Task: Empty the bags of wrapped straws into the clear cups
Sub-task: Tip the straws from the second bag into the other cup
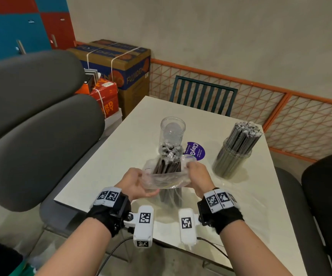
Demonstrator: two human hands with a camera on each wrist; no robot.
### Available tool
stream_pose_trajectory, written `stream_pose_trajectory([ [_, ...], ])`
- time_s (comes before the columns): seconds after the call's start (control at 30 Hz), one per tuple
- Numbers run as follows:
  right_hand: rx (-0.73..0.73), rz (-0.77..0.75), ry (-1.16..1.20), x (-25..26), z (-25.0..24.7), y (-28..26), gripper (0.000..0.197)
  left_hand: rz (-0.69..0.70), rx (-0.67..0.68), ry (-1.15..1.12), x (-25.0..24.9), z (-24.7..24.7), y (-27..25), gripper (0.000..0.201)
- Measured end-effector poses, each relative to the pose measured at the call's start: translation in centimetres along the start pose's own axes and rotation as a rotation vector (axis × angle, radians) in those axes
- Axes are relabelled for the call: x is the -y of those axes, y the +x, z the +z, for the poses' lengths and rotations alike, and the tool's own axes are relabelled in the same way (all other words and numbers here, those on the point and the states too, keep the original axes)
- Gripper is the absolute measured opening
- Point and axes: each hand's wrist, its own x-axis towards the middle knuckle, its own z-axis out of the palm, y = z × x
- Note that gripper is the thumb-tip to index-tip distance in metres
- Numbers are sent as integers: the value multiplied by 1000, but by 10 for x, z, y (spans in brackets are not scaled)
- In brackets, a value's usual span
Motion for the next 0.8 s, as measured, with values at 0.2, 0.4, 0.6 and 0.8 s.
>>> stream_pose_trajectory([
  [0.2, 159, 422, 400, -17, 2, 20, 34, 116, 68, -55, 2, 0, 5, 45],
  [0.4, 314, 311, 294, -3, 6, 9, 46, 309, -14, 249, 3, 3, 5, 22],
  [0.6, 321, -30, 92, 39, -11, -20, 19, 207, 149, 131, -19, 18, -16, 31],
  [0.8, 244, -465, -118, 75, -21, -28, 27, 233, 406, 185, -46, 47, -47, 44],
])
